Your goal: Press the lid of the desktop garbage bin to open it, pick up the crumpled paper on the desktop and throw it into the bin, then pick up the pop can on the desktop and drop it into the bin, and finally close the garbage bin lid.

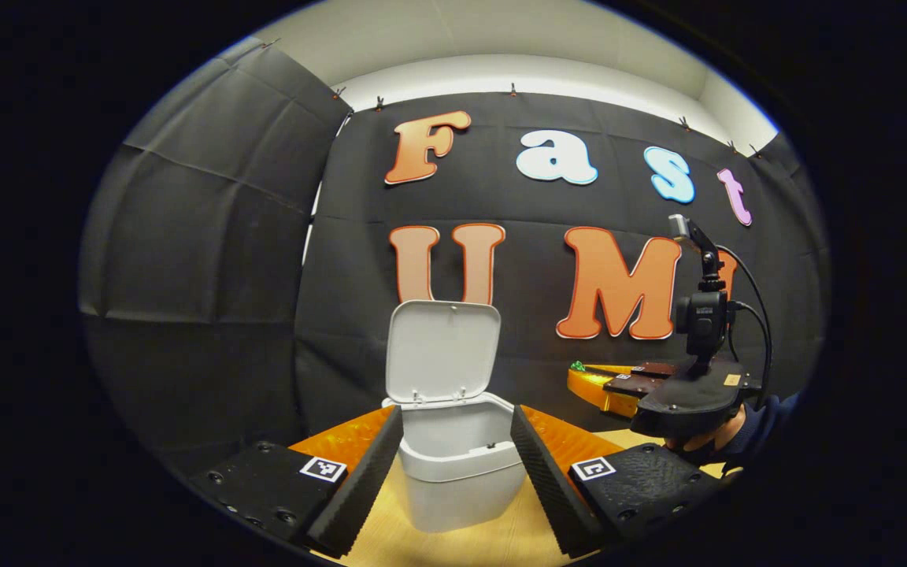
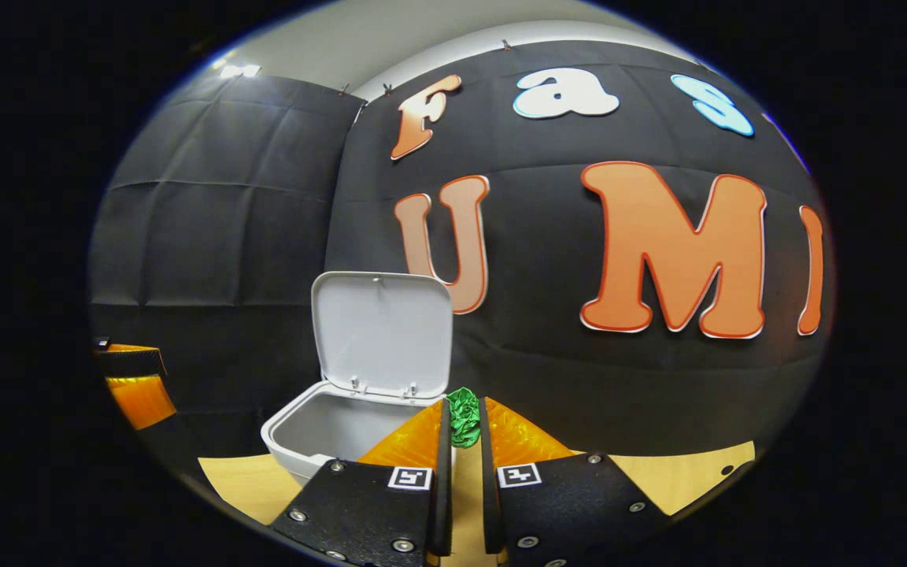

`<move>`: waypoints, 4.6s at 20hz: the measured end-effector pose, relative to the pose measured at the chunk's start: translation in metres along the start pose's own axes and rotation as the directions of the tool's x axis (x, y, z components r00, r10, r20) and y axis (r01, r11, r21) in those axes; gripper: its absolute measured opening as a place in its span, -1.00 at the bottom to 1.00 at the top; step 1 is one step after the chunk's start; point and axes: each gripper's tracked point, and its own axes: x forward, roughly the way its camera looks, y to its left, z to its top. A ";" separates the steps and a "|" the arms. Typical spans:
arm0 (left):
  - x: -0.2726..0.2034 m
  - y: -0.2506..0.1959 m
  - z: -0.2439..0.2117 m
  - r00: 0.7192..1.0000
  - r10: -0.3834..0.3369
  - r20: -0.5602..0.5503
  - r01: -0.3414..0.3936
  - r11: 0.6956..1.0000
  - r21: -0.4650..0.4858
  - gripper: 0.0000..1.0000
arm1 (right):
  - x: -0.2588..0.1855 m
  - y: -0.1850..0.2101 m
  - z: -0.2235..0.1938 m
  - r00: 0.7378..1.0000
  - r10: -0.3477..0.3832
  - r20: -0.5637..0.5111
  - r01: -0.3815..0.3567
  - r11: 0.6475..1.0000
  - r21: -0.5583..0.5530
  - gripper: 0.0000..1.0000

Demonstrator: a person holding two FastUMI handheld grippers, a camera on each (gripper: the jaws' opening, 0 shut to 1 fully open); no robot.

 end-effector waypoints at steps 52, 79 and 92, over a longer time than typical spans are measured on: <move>0.048 -0.219 -0.066 0.946 -0.317 -0.068 0.318 0.948 0.009 0.88 | -0.142 -0.212 -0.027 0.909 -0.416 -0.015 0.416 0.909 -0.010 0.87; 0.118 -0.354 -0.323 0.848 -0.408 -0.338 0.462 0.882 0.093 0.92 | -0.254 -0.273 -0.088 0.774 -0.611 -0.168 0.607 0.791 -0.076 0.88; 0.126 -0.378 -0.343 0.831 -0.456 -0.319 0.507 0.856 0.096 0.90 | -0.261 -0.285 -0.101 0.756 -0.621 -0.208 0.612 0.783 -0.112 0.88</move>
